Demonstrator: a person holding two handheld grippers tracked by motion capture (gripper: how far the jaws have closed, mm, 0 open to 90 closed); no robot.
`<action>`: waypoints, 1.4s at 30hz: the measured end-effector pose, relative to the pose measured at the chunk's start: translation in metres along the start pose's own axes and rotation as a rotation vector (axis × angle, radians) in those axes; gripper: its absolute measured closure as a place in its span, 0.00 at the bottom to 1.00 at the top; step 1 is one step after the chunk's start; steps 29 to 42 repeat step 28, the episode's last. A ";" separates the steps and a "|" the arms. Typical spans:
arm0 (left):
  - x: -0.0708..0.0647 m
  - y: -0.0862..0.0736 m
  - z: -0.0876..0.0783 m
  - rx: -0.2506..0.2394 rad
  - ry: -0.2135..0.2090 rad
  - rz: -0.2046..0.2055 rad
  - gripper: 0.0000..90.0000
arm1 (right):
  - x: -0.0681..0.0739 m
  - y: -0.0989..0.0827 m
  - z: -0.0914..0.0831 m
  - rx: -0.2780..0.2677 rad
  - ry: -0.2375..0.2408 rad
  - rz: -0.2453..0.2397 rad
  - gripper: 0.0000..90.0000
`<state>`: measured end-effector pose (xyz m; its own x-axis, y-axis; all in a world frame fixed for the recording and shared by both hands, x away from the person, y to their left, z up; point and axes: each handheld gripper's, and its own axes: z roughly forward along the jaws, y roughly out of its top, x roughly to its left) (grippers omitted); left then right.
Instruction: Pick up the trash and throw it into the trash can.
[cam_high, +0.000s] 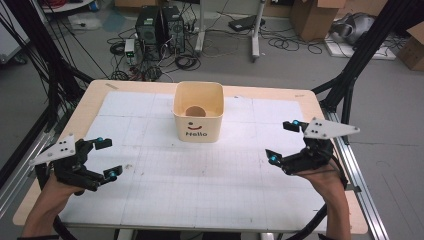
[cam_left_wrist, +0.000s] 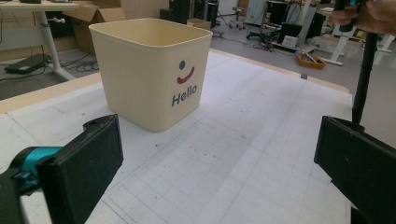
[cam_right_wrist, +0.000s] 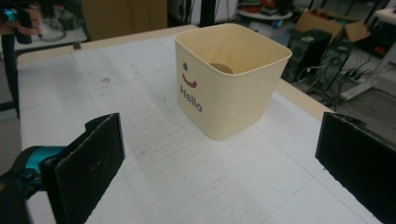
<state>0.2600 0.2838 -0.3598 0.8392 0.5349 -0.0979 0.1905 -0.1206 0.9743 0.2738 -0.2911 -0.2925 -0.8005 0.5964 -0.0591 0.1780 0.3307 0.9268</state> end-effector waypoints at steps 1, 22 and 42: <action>0.000 0.000 0.000 0.000 0.001 -0.001 0.02 | 0.001 -0.006 -0.002 -0.017 0.004 0.000 0.00; -0.001 0.000 -0.001 0.004 0.004 0.004 0.02 | 0.010 -0.062 -0.012 -0.149 0.006 0.044 0.00; 0.000 0.000 -0.001 -0.001 0.004 0.002 0.02 | 0.010 -0.063 -0.012 -0.148 0.003 0.043 0.00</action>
